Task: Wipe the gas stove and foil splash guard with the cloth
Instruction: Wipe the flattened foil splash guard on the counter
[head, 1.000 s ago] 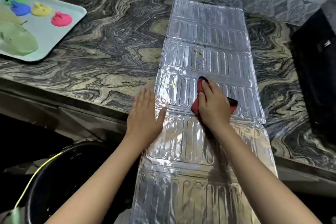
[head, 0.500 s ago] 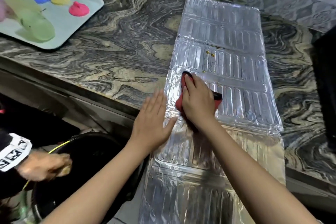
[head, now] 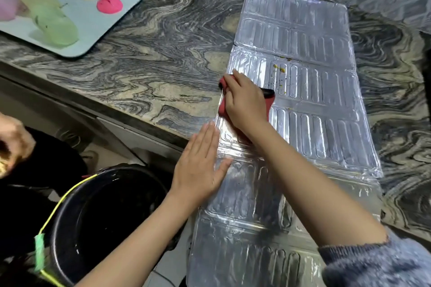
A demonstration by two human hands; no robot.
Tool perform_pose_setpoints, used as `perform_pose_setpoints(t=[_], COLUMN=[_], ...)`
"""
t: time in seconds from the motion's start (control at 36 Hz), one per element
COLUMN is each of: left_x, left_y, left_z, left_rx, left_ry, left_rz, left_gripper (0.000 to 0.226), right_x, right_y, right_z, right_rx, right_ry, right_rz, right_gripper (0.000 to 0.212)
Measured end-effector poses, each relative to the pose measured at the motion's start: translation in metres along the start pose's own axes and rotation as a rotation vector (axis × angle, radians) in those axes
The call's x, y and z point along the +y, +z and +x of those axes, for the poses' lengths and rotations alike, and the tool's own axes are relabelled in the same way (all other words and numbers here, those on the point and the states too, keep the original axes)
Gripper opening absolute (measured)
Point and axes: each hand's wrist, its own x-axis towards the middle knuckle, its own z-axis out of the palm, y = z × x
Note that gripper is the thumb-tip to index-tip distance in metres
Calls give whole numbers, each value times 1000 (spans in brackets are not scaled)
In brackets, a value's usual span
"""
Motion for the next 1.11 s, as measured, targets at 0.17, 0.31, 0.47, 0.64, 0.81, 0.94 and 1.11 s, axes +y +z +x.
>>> perform_pose_setpoints(t=[0.17, 0.31, 0.47, 0.64, 0.81, 0.94, 1.11], left_x=[8, 25, 22, 24, 28, 32, 44], left_y=[-11, -11, 7, 2, -1, -9, -14], left_z=[8, 36, 42, 35, 14, 14, 57], left_rx=[101, 121, 53, 0, -55, 1, 36], left_ry=[-68, -155, -131, -126, -139, -165, -249], left_rz=[-110, -152, 4, 17, 7, -51, -133], left_gripper=[58, 65, 62, 60, 60, 63, 64], right_x=[8, 13, 25, 38, 45, 44, 47], right_y=[3, 3, -2, -6, -3, -1, 0], right_z=[6, 4, 7, 34, 66, 69, 70], right_rx=[5, -14, -17, -15, -8, 36, 45], right_ry=[-40, -75, -98, -94, -62, -82, -101], right_rz=[19, 53, 62, 62, 79, 84, 94], right_gripper=[39, 45, 45, 46, 40, 38, 37])
